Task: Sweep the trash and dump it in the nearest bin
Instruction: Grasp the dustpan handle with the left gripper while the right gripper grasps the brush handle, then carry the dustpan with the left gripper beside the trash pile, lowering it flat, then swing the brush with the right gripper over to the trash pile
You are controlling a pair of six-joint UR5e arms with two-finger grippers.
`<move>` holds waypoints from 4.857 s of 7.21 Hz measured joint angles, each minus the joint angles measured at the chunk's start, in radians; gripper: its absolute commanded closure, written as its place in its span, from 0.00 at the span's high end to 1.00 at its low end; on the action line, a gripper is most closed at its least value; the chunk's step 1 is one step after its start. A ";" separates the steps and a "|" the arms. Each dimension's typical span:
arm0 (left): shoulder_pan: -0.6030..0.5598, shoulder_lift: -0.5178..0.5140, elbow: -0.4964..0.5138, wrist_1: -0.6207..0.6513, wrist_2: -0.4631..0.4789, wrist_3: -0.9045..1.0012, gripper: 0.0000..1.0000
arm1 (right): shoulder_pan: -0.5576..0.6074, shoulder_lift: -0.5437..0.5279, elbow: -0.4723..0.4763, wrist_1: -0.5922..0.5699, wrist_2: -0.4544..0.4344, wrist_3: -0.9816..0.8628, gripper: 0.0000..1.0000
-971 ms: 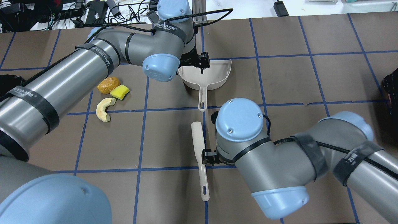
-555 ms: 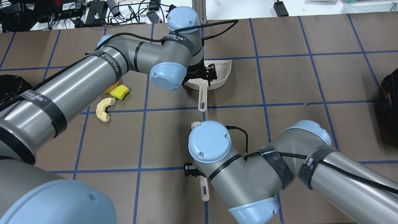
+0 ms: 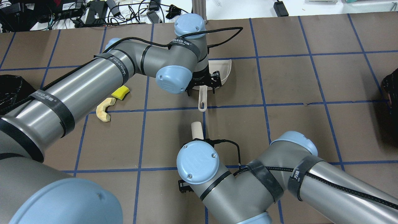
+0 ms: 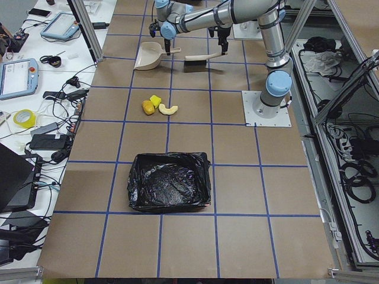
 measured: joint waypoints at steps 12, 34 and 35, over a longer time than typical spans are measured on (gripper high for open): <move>0.108 0.094 0.012 -0.140 0.086 0.481 0.00 | 0.030 0.097 0.014 -0.139 -0.014 0.001 0.76; 0.969 0.036 0.009 0.041 0.192 2.558 0.00 | -0.018 0.267 -0.570 0.287 0.000 0.089 0.00; 0.956 0.027 0.008 0.042 0.216 2.553 0.00 | -0.020 0.346 -0.654 0.293 0.002 0.109 0.00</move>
